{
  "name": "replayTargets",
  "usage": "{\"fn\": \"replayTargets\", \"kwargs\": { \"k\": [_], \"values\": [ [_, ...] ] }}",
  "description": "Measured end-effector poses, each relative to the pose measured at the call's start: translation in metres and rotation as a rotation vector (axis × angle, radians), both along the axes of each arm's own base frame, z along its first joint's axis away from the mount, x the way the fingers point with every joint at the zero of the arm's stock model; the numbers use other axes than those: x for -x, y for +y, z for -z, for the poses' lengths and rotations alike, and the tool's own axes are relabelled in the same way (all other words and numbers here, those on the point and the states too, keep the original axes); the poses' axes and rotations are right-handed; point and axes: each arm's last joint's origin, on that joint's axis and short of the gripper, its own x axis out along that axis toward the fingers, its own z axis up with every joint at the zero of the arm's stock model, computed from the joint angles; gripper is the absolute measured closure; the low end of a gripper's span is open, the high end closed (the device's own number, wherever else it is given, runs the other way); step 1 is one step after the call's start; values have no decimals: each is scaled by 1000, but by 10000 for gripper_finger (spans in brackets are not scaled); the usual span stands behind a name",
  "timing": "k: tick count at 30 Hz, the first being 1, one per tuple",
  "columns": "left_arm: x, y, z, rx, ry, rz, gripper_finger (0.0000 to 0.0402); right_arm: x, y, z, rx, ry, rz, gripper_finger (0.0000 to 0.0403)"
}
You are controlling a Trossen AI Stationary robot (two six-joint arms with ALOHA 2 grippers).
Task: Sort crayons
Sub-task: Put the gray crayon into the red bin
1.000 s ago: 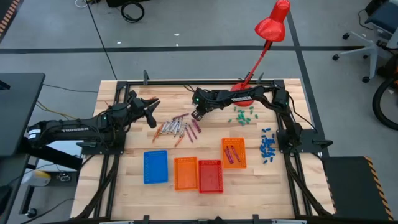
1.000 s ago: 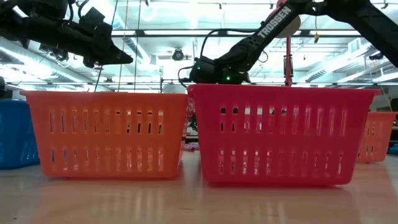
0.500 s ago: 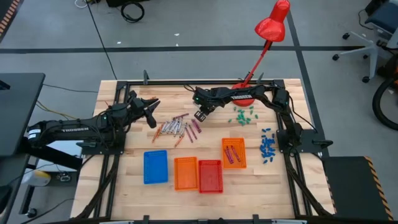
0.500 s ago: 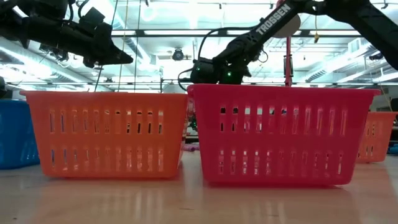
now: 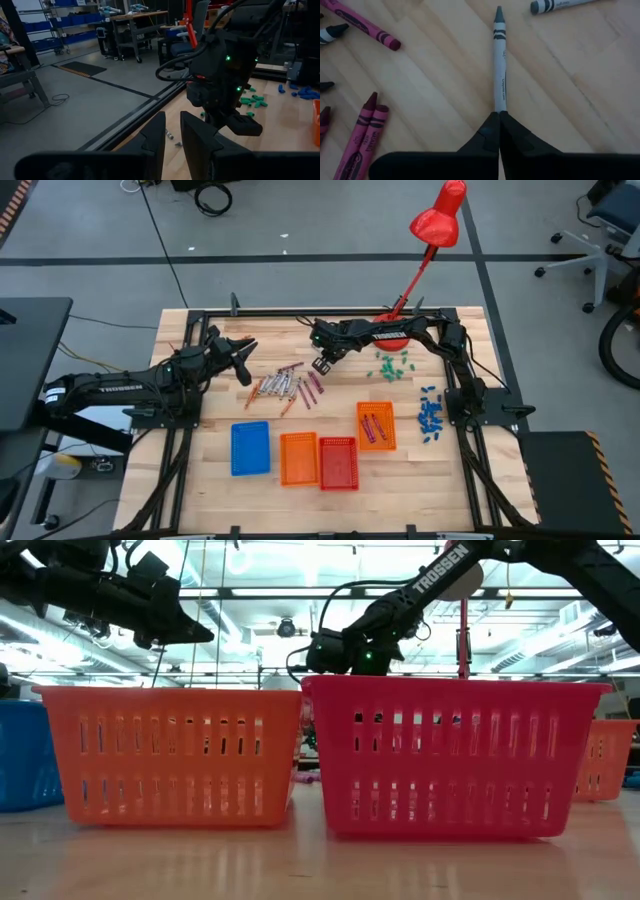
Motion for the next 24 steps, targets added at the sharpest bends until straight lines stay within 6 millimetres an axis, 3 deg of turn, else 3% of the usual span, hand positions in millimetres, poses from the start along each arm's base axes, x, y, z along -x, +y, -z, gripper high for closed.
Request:
{"fn": "replayTargets", "kwargs": {
  "k": [14, 24],
  "values": [
    [0, 0, 0, 0, 0, 0, 331, -1, 1, 4, -27, -14, -17, 288],
    [0, 0, 0, 0, 0, 0, 331, 2, 13, 4, -3, 82, 0, 326]
  ]
}}
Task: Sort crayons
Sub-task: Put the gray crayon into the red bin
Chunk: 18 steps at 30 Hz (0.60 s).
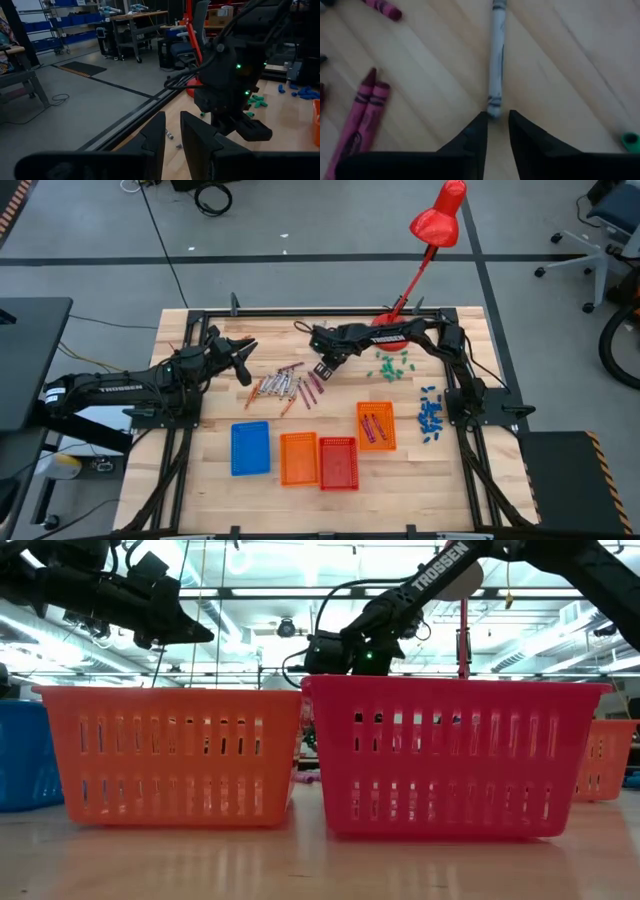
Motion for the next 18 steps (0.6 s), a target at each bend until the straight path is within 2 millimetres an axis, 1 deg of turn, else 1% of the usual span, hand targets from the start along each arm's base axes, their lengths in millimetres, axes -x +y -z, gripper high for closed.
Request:
{"fn": "replayTargets", "kwargs": {
  "k": [5, 10, 13, 18],
  "values": [
    [0, 0, 0, 0, 0, 0, 331, -2, 5, 0, 19, 5, -37, 363],
    [0, 0, 0, 0, 0, 0, 331, -3, 6, 0, 28, 4, -51, 396],
    [0, 0, 0, 0, 0, 0, 331, -3, 6, 0, 17, 0, -43, 392],
    [0, 0, 0, 0, 0, 0, 331, 1, 9, -6, -40, 14, -27, 352]
  ]
}}
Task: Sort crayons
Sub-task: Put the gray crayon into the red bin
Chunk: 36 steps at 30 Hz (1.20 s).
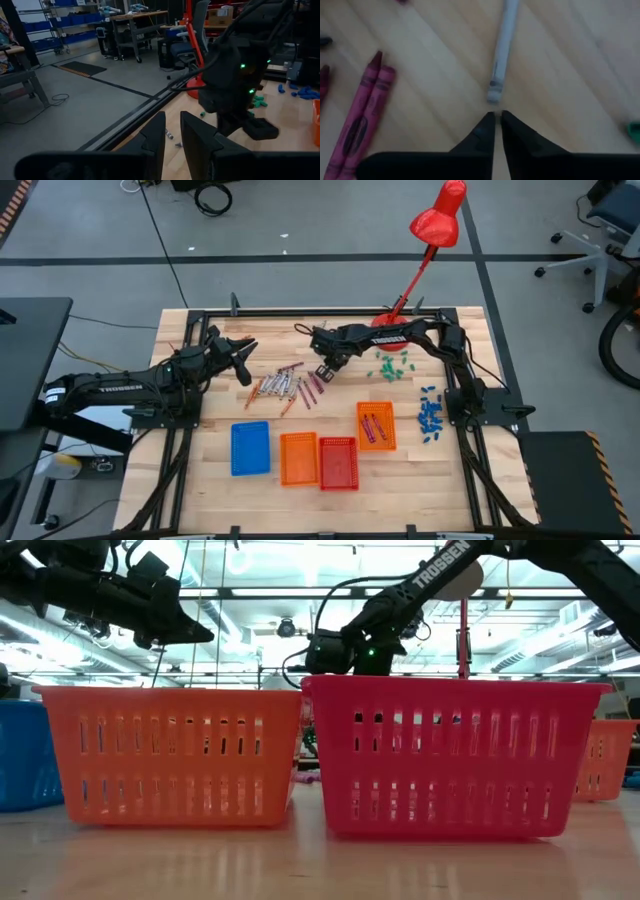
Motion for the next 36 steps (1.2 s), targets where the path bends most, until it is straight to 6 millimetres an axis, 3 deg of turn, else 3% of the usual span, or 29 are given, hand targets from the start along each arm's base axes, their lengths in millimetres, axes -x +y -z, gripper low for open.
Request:
{"fn": "replayTargets", "kwargs": {
  "k": [7, 13, 27, 36],
  "values": [
    [0, 0, 0, 0, -2, 0, 331, -20, 6, -35, 123, -59, -25, 293],
    [0, 0, -4, 0, -48, 0, 331, -27, -5, -46, 139, -142, 1, 278],
    [0, 0, -5, -48, -24, 2, 331, -56, -42, -27, 34, -9, 61, 277],
    [0, 0, -5, -58, -16, 3, 331, -46, -42, -13, -58, 102, 57, 279]
  ]
}}
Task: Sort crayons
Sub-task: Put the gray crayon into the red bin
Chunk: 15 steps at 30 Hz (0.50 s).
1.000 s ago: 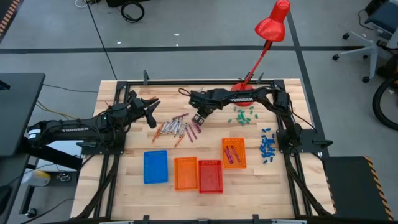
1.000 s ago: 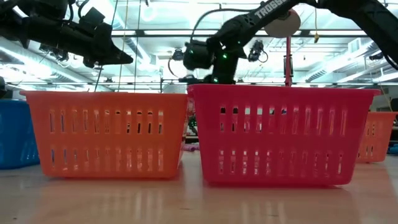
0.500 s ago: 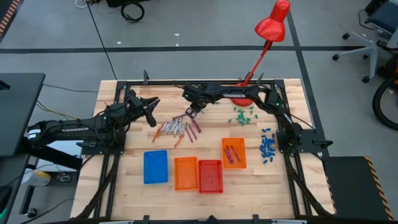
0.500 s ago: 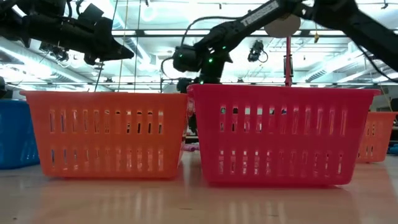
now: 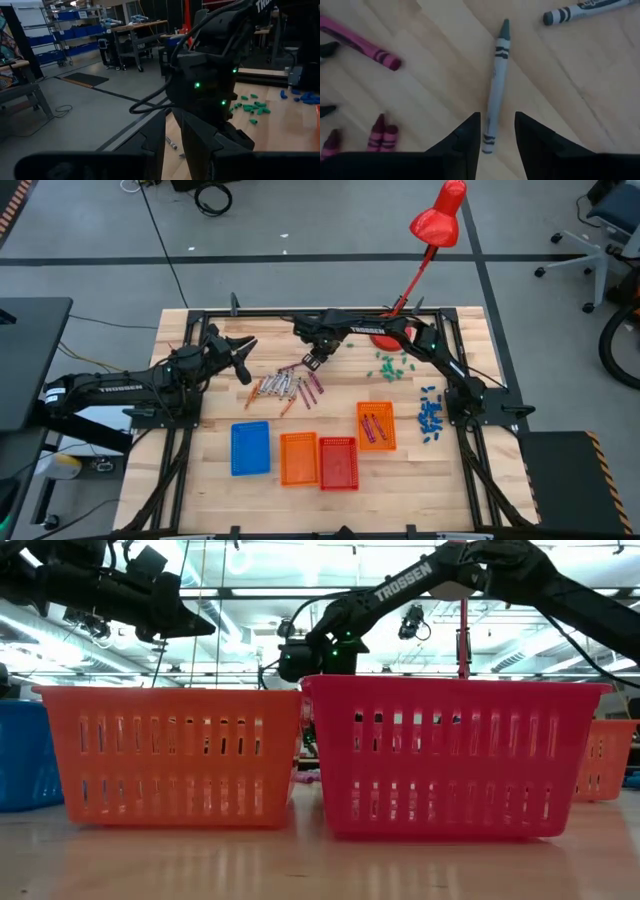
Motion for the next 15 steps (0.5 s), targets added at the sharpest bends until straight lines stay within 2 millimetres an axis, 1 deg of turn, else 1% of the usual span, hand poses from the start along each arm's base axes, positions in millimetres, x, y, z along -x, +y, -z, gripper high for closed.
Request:
{"fn": "replayTargets", "kwargs": {
  "k": [9, 15],
  "values": [
    [0, 0, 0, 0, 0, 0, 331, 2, 2, 1, -10, 22, -35, 282],
    [0, 0, 0, 0, 1, 0, 331, -3, 0, 0, 9, -21, -36, 300]
  ]
}}
